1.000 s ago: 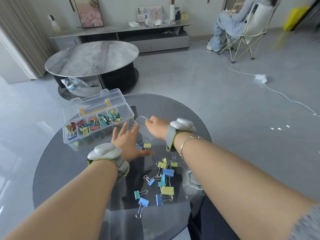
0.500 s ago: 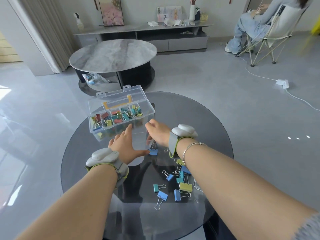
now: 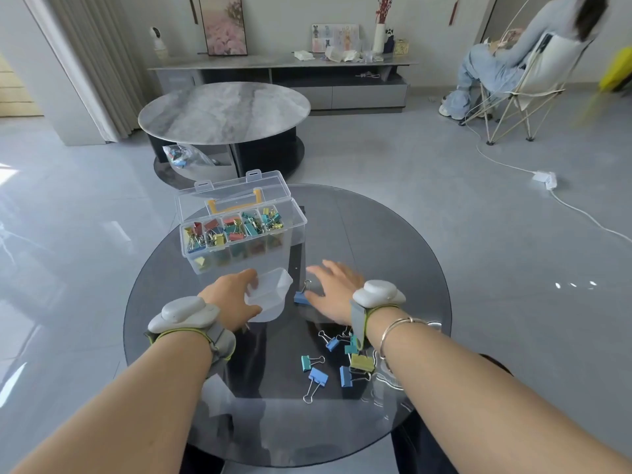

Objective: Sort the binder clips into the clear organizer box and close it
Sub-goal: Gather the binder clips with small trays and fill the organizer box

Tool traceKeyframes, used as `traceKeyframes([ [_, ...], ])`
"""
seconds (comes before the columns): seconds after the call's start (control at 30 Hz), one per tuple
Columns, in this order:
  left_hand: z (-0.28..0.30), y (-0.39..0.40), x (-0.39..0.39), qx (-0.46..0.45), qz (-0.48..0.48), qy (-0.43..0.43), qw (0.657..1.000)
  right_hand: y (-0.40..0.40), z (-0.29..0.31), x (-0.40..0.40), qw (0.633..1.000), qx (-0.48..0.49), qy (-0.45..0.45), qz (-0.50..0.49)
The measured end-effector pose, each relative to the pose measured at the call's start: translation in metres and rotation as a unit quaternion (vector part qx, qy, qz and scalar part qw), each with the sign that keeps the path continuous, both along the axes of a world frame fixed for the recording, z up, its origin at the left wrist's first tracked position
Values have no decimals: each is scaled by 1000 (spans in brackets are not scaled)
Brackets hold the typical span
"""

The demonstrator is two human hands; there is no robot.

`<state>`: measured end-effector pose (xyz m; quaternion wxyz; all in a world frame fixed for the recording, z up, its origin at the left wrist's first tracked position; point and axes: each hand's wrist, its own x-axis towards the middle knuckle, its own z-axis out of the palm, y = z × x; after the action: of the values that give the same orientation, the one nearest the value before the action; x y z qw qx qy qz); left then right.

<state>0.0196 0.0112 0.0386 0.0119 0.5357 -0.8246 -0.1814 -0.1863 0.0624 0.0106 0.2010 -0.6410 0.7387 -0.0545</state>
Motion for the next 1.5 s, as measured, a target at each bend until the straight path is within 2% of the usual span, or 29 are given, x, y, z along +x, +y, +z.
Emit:
traceKeyframes([
  [0.1, 7, 4, 3, 3, -31, -52, 998, 21, -13, 1, 995, 71, 10, 65],
  [0.23, 9, 15, 2, -2, -39, -68, 997, 43, -13, -4, 994, 38, 14, 101],
  [0.43, 10, 29, -8, -17, -28, -41, 999, 72, -25, -8, 988, 44, 55, 136],
  [0.77, -13, 77, -4, -99, 31, 36, 994, 87, -41, 11, 990, -27, 108, 90],
  [1.1, -57, 100, -14, -117, 143, 145, 972, 80, -45, 10, 986, -131, 90, 40],
  [1.37, -79, 97, -17, -142, 175, 224, 948, 60, -43, 10, 978, -186, 90, -4],
  [1.5, -83, 95, -16, -148, 171, 237, 945, 55, -46, 16, 974, -220, 46, -38],
])
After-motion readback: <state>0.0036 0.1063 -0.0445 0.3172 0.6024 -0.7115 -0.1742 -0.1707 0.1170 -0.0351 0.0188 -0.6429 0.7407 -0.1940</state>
